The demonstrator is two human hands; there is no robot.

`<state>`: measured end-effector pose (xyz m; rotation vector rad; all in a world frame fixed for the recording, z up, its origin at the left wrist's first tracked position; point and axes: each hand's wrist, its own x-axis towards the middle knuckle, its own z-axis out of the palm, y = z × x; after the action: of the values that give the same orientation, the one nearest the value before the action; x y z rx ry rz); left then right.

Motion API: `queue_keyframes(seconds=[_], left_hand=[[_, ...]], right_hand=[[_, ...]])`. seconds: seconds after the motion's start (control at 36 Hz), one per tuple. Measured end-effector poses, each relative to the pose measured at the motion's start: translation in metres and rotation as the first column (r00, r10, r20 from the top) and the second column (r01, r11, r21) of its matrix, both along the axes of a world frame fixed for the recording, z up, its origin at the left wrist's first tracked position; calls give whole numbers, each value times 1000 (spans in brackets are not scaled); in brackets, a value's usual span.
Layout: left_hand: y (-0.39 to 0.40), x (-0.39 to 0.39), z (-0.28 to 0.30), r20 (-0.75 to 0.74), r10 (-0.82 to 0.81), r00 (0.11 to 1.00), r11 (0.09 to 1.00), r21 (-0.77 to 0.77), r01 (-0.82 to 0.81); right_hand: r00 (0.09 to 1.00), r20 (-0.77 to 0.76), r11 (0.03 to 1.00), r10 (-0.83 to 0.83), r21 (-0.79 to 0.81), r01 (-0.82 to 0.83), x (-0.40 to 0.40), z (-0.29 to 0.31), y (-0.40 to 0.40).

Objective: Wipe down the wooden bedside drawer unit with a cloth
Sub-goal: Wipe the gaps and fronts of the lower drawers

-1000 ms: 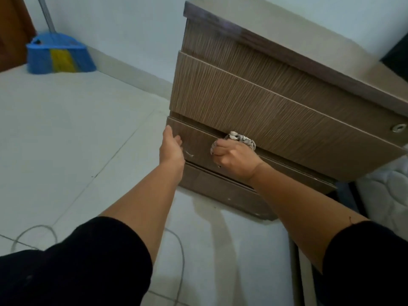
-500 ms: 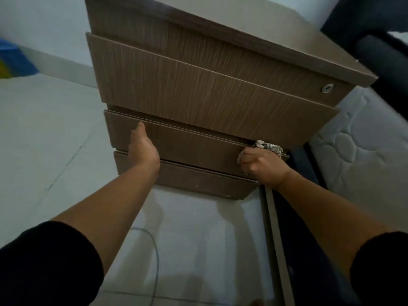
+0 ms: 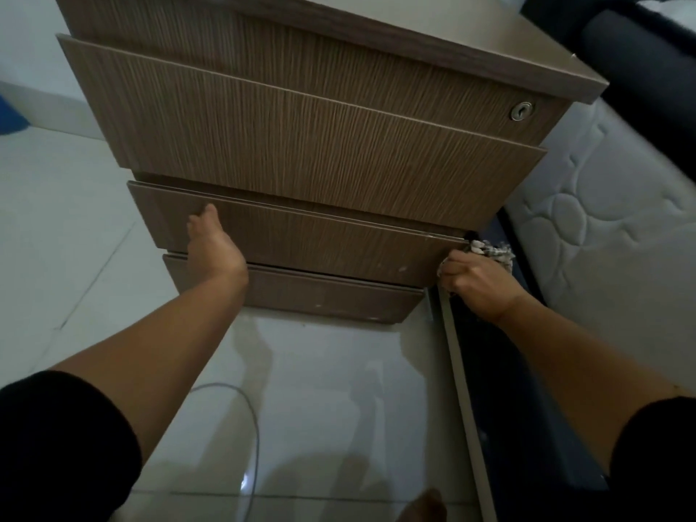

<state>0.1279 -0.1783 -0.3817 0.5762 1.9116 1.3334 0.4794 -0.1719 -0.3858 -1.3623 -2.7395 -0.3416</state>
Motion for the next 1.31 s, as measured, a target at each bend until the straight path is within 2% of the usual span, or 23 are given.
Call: queue_keyframes(seconds=[0.08, 0.22, 0.28, 0.33, 0.42, 0.5, 0.58, 0.64, 0.78, 0.97, 1.08, 1.19, 1.31], left_hand=[[-1, -4, 0, 28, 43, 999, 999, -25, -42], [-5, -16, 10, 196, 136, 971, 991, -24, -134], [-6, -23, 15, 194, 123, 973, 992, -18, -122], [-7, -29, 20, 222, 127, 967, 992, 0, -130], [-10, -49, 21, 336, 144, 931, 987, 14, -158], [-15, -73, 20, 457, 148, 877, 986, -5, -164], [-17, -96, 16, 554, 108, 825, 992, -12, -122], [-17, -105, 15, 614, 62, 787, 997, -3, -76], [-16, -123, 12, 692, 34, 721, 999, -18, -29], [-12, -139, 4, 721, -8, 693, 1000, -9, 21], [-8, -140, 1, 735, -7, 678, 1000, -4, 15], [-7, -140, 1, 741, -22, 672, 1000, 2, 31], [-7, -139, 3, 727, -51, 684, 998, 6, 69]], right_hand=[[998, 65, 999, -2, 32, 0, -7, 5, -2], [995, 85, 996, 54, -76, -48, -34, 12, -6], [969, 199, 989, 144, -56, -136, -60, 15, -6], [912, 287, 953, 291, 1, -304, -91, 24, -5], [882, 160, 885, 444, 76, -459, -154, 41, -4], [866, 69, 844, 496, 195, -499, -218, 56, 2], [864, 1, 843, 504, 217, -492, -275, 67, 16], [851, -1, 832, 525, 208, -514, -308, 69, 26], [784, 116, 756, 609, 214, -619, -366, 56, 43], [727, 270, 674, 631, 274, -687, -383, 28, 56], [672, 268, 614, 690, 273, -740, -382, 18, 59], [647, 292, 629, 705, 167, -760, -376, 5, 68], [668, 301, 671, 681, 108, -733, -368, -4, 66]])
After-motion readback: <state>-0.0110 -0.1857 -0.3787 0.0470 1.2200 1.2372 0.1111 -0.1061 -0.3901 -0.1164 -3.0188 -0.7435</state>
